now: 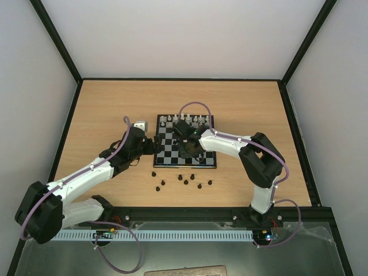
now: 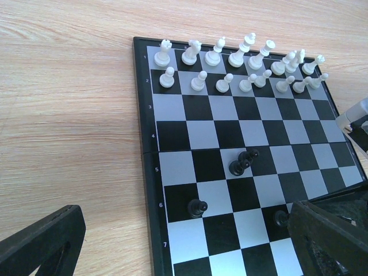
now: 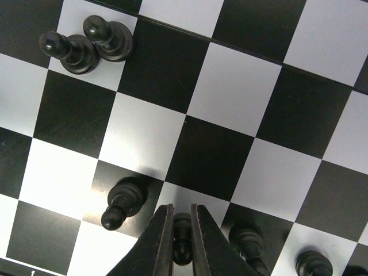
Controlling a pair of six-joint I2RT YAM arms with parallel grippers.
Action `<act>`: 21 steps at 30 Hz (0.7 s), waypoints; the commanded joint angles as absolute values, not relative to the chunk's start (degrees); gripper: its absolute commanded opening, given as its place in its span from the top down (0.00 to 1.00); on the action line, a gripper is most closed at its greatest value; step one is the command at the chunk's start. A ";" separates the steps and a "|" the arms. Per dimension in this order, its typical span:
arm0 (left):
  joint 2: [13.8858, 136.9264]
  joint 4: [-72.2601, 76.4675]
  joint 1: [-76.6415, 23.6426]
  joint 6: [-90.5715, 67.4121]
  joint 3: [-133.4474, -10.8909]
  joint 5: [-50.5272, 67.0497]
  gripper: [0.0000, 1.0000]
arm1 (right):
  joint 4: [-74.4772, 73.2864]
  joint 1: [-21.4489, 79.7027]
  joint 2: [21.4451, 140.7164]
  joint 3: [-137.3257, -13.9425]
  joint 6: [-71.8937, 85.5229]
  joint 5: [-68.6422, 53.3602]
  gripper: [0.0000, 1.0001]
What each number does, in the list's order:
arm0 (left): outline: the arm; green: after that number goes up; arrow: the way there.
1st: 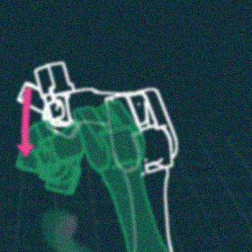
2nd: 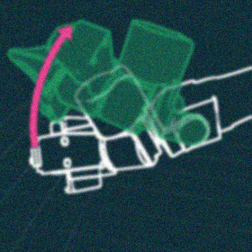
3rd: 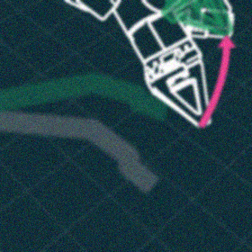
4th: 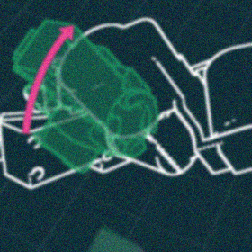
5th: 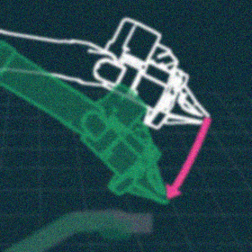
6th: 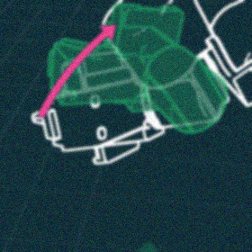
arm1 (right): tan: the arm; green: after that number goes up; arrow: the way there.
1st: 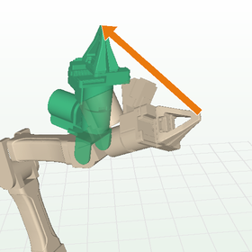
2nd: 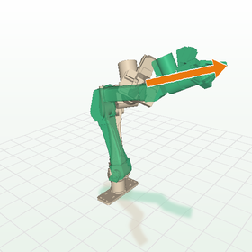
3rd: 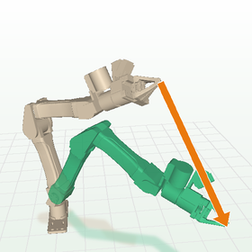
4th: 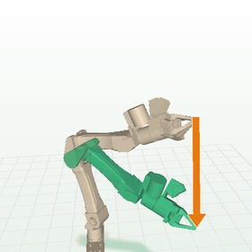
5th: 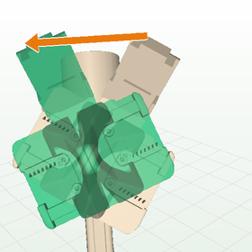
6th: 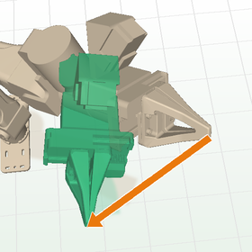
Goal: Set up the chess pieces on the board
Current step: Place the chess piece on the chessboard.
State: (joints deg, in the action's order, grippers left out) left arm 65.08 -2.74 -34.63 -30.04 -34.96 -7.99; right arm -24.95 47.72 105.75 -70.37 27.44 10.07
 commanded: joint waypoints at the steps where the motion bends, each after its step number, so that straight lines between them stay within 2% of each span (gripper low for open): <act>1: 65.12 -3.25 -35.05 -29.62 -36.06 -8.79 0.01 | -26.85 48.23 104.27 -69.35 28.12 10.03 0.91; 4: 65.39 -3.10 -34.98 -29.62 -35.96 -8.79 0.00 | -27.10 48.22 103.39 -69.21 28.26 10.94 0.84; 9: 66.20 -2.36 -35.04 -29.79 -35.78 -8.79 0.01 | -27.25 48.25 100.37 -69.95 27.88 11.35 0.78; 16: 70.62 -2.03 -34.99 -30.01 -36.54 -9.63 0.00 | -26.89 48.17 93.85 -71.12 25.80 10.60 0.73; 21: 75.88 -2.74 -35.00 -29.54 -38.40 -9.19 0.01 | -25.63 46.69 88.25 -68.28 23.66 14.60 0.70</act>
State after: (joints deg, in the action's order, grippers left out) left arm 72.79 -2.48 -34.72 -30.02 -35.94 -8.60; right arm -25.04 47.64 92.53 -69.84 25.98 11.55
